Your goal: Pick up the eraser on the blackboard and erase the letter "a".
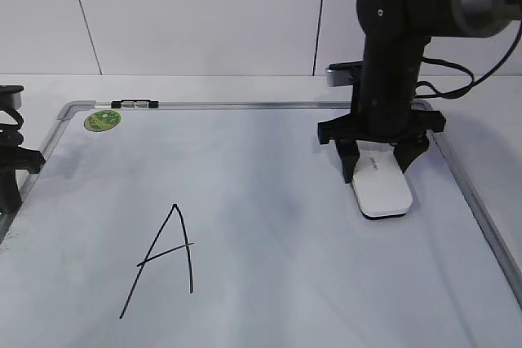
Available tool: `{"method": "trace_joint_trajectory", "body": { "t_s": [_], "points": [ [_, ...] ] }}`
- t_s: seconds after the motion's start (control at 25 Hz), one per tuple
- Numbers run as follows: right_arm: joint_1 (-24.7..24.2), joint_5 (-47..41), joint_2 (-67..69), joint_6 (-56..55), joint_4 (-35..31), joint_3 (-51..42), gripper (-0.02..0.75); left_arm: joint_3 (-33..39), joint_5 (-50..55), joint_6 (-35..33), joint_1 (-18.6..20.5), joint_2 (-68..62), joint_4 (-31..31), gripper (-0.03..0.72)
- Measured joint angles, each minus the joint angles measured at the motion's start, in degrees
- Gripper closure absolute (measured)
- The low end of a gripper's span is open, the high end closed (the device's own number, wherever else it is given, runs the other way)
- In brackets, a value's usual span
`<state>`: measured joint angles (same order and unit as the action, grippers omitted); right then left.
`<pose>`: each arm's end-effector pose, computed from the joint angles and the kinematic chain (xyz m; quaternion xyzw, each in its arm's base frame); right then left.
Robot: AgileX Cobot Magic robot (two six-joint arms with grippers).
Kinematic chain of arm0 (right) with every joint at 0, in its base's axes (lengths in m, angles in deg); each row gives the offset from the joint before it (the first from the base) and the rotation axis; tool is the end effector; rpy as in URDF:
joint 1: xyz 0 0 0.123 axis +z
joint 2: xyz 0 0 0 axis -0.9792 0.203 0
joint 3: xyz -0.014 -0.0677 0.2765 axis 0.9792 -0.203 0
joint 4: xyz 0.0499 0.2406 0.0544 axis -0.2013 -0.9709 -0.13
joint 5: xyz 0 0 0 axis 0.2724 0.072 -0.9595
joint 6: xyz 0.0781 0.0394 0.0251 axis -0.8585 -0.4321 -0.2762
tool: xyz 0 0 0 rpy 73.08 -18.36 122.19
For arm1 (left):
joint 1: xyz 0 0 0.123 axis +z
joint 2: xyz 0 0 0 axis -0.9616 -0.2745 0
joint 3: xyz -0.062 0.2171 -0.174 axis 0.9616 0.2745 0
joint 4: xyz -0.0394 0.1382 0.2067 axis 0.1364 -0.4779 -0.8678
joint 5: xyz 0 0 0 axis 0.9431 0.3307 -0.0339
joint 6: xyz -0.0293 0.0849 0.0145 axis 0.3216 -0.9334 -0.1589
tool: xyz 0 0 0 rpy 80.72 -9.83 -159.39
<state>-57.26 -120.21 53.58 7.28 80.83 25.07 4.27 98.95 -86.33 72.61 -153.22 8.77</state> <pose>0.3979 0.1442 0.1827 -0.0678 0.9967 -0.0425 0.0123 0.3420 -0.0144 0.1536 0.0231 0.9984 -0.0315 0.0397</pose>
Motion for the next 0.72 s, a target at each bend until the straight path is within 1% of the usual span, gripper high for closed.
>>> {"method": "trace_joint_trajectory", "body": {
  "t_s": [0.32,0.52,0.72],
  "points": [
    [-7.4,-0.3,-3.9,7.1,-6.0,0.0,0.200,0.0,0.0,0.0,0.0,0.0,0.0,0.652],
    [-10.5,-0.5,-6.0,9.1,-6.2,-1.5,0.200,0.0,0.0,0.0,0.0,0.0,-0.1,0.652],
    [-11.7,-0.5,-9.0,11.0,-6.2,-7.9,0.200,0.0,0.0,0.0,0.0,0.0,-0.1,0.652]
  ]
}}
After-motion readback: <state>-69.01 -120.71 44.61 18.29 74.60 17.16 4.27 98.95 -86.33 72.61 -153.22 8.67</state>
